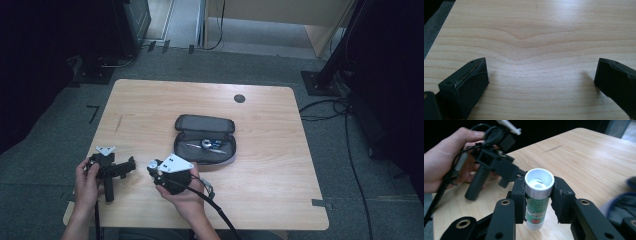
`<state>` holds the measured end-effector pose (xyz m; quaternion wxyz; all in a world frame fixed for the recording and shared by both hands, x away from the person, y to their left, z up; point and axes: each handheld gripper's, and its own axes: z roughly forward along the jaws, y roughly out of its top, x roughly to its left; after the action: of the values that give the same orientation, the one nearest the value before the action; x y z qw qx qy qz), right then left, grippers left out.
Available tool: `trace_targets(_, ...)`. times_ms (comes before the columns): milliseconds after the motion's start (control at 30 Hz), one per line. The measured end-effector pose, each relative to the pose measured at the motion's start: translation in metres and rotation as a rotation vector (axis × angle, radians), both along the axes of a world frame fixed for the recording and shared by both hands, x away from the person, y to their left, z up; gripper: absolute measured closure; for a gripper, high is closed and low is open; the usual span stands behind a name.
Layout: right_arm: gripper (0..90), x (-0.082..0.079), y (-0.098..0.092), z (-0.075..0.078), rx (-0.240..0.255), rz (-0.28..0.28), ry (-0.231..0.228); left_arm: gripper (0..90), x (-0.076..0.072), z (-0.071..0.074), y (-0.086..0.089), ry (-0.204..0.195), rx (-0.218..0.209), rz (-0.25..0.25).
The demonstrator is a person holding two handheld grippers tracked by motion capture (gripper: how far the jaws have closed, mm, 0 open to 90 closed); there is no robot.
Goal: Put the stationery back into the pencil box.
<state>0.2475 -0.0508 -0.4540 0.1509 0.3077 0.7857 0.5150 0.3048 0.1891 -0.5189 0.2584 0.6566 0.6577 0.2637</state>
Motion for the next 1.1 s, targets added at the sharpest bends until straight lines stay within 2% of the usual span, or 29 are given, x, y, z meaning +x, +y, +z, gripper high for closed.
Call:
trace_targets(67,66.6,0.002,-0.013,0.003,0.008,-0.034,-0.001,0.0,0.0,0.0,0.0,0.0,0.0,0.0)
trace_targets(133,66.6,0.003,-0.016,0.004,0.011,-0.04,-0.003,0.0,0.0,0.0,0.0,0.0,0.0,0.0)
trace_targets(267,66.6,0.006,-0.034,0.011,0.013,-0.081,-0.015,0.0,0.0,0.0,0.0,0.0,0.0,0.0)
trace_targets(700,66.6,0.015,-0.071,0.028,0.019,-0.185,-0.049,0.0,0.0,0.0,0.0,0.0,0.0,0.0)
trace_targets(933,66.6,0.022,-0.081,0.028,0.011,-0.221,-0.055,0.0,0.0,0.0,0.0,0.0,0.0,0.0)
trace_targets(1100,66.6,0.033,-0.086,0.018,-0.018,-0.26,-0.044,0.0,0.0,0.0,0.0,0.001,0.0,-0.001)
